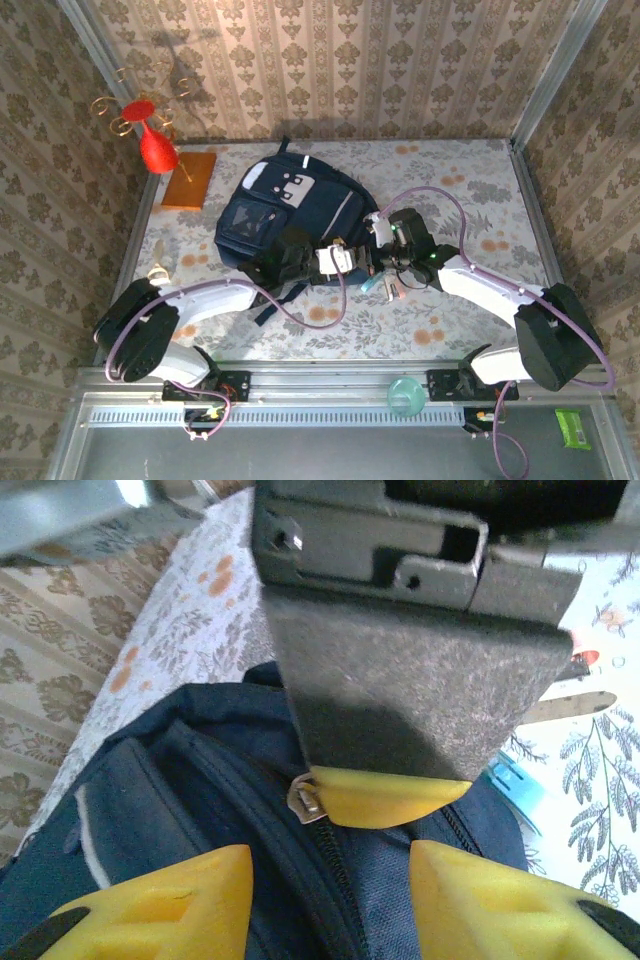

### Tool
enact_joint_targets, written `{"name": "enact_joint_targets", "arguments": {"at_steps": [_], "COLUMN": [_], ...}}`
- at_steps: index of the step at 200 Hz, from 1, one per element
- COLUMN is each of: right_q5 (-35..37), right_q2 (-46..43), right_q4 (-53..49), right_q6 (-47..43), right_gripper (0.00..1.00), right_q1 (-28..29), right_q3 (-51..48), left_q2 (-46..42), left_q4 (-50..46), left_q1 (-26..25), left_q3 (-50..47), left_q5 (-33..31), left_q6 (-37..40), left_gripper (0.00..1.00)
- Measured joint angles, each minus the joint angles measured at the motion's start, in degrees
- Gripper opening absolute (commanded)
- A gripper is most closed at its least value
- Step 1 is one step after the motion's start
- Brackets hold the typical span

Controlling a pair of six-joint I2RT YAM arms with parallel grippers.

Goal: Pack the student bag

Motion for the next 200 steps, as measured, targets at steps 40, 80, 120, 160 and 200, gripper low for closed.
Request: {"name": "enact_joint_targets", "arguments": {"at_steps": [40,80,120,160,200], "right_q5": [-0.02,0.00,0.48,3.89,11.13], "right_q2": [-0.17,-0.39,-1.38,-2.40,-2.19], "right_q4": [0.37,0.70,0.81,0.48,-3.43], "right_q6": [0.52,1.22,1.55,0.94,-0.46], "right_gripper": [0.00,0.00,0.00,0.00,0.00], "right_q1": [0.02,0.22,0.33,1.55,2.16], "right_q3": [0.00,0.00,-0.15,-0.24,2.84], "left_q2": [1.92,2.21,1.55,-2.69,-7.39], "left_q4": [-1.01,-0.02,1.18,1.90,1.97], "left_q1": [0.50,1.31,1.90,3.74,7.32], "left_q3": [0.33,0.28,-0.48,-3.41,-6.71], "left_q5": [-0.90,-1.07,-0.81,1.46,5.66], "left_q6": [0.31,0.09,-1.38,-1.77,-2.89], "left_gripper": [0.35,0.16,0.00,0.00,0.00]}}
